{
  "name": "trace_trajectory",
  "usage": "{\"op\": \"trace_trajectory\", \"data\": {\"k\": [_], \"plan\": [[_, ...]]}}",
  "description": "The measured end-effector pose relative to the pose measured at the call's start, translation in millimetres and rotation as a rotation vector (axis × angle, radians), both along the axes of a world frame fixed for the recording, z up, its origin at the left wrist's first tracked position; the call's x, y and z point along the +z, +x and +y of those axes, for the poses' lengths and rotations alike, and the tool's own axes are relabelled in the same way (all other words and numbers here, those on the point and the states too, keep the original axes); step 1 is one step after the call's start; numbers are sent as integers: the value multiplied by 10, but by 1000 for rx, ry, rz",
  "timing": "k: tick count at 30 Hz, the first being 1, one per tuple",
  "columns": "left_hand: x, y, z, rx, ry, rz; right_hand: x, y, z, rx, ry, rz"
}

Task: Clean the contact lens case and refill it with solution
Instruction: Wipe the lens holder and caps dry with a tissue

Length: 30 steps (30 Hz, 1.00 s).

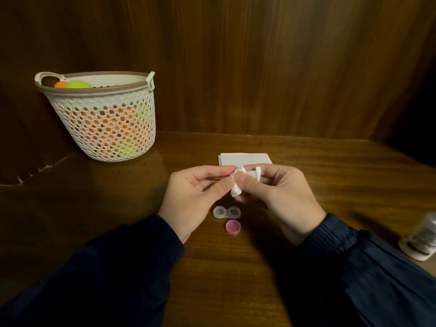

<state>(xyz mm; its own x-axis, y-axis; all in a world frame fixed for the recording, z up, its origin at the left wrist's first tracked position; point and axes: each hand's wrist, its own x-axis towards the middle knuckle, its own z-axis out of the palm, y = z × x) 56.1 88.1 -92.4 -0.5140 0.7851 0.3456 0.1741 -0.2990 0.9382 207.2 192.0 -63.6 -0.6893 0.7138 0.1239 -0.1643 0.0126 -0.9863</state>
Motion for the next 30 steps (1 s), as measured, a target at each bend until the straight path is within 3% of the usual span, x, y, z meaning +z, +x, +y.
{"op": "trace_trajectory", "data": {"k": [8, 11, 13, 16, 19, 26, 28, 30], "plan": [[8, 34, 8, -32, -3, -15, 49, 11, 88, -5, 1, -8], [11, 47, 4, -67, -11, -47, 66, 29, 258, -144, -65, -31], [-3, 72, 33, -64, -33, -9, 56, 90, 437, -346, 21, -153], [18, 146, 48, -130, -34, 48, -6, 254, 666, -607, 316, -419], [-28, 170, 25, -173, -81, 59, -120, 261, 803, -686, 469, -577], [-61, 206, 6, -112, -144, 287, -178, 246, 884, -810, 564, -1050], [-52, 195, 14, -86, -154, 325, -159, 227, 823, -808, 655, -948], [-35, 160, 20, -36, -164, 366, -111, 207, 732, -712, 773, -680]]}}
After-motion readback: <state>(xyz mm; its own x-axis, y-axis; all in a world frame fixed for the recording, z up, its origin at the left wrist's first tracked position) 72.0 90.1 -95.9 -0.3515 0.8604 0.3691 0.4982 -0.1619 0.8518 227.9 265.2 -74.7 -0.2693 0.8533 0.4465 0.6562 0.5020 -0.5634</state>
